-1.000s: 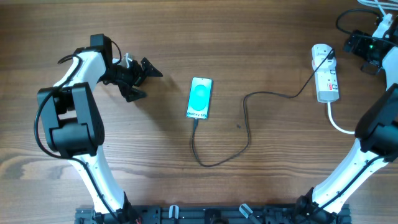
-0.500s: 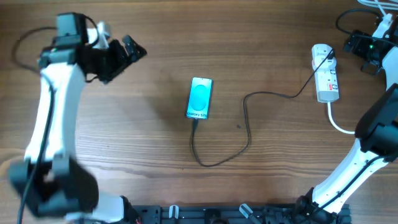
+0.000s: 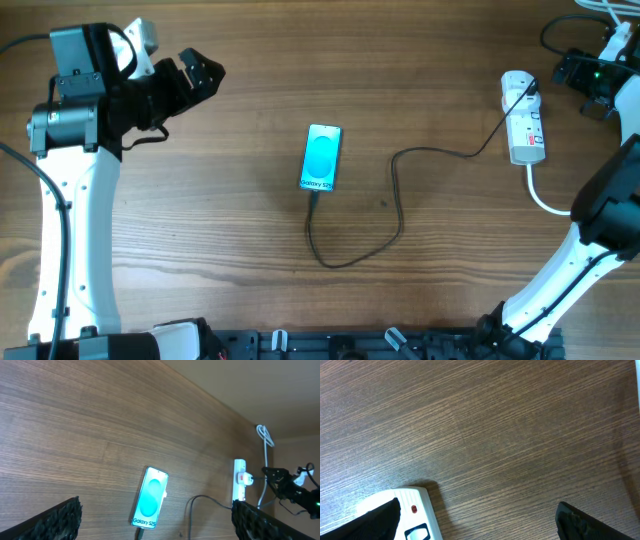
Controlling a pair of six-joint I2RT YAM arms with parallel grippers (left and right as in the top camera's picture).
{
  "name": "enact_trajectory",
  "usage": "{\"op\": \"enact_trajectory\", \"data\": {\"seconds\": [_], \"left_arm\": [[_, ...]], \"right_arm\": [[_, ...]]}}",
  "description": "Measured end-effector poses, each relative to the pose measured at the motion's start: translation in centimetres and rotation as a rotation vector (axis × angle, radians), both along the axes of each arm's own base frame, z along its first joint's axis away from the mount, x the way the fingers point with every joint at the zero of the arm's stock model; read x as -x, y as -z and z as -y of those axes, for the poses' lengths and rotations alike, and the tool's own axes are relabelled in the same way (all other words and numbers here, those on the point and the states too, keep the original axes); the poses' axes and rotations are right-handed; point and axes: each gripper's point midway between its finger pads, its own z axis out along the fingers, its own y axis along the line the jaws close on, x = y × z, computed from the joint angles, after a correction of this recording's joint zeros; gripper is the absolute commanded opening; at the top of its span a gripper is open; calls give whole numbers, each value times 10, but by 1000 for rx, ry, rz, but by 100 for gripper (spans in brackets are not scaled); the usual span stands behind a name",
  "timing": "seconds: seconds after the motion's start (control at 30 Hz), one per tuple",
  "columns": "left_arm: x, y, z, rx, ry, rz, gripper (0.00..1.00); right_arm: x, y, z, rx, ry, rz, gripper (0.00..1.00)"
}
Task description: Plug charger to phone and switch on socket
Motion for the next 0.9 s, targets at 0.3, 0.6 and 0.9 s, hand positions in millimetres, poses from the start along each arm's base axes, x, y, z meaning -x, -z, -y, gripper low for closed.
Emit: {"op": "enact_trajectory", "data": {"seconds": [0.3,0.6,0.9], "left_arm": [[-28,90,44,-90,83,182,100],[25,176,50,-125,88,309,100],[86,202,31,-169,25,339,100]], "right_arm": [[-1,-1,0,-1,-2,4,100],[-1,-1,0,-1,-2,4,100],[-1,-1,0,-1,-2,4,100]]}}
